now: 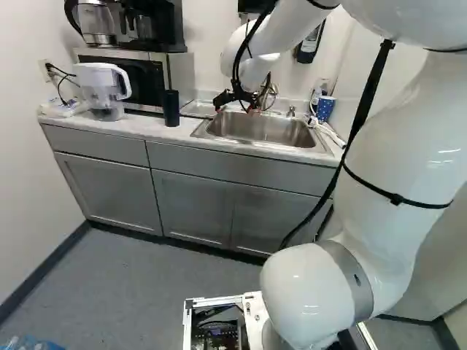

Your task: Rinse the cup and place it in the tray

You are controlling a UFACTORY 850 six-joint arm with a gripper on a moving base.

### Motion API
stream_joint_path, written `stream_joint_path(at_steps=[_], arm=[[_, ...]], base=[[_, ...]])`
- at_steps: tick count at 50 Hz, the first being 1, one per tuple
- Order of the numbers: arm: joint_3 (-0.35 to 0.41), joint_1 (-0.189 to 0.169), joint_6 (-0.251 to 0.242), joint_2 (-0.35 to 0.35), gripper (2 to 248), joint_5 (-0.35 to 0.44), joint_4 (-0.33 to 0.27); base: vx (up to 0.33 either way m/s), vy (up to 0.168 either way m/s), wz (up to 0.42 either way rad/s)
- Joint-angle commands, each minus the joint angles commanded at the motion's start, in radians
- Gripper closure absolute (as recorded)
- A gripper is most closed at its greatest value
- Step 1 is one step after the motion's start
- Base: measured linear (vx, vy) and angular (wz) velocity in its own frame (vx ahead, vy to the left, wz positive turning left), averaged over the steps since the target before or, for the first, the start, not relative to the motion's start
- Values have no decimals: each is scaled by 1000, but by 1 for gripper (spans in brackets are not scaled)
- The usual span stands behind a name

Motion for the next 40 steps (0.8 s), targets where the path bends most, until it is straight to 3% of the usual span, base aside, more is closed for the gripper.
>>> stream_joint_path(at_steps=[40], arm=[[-31, 123, 0, -29, 3, 0, 0]], base=[[0, 0, 0]])
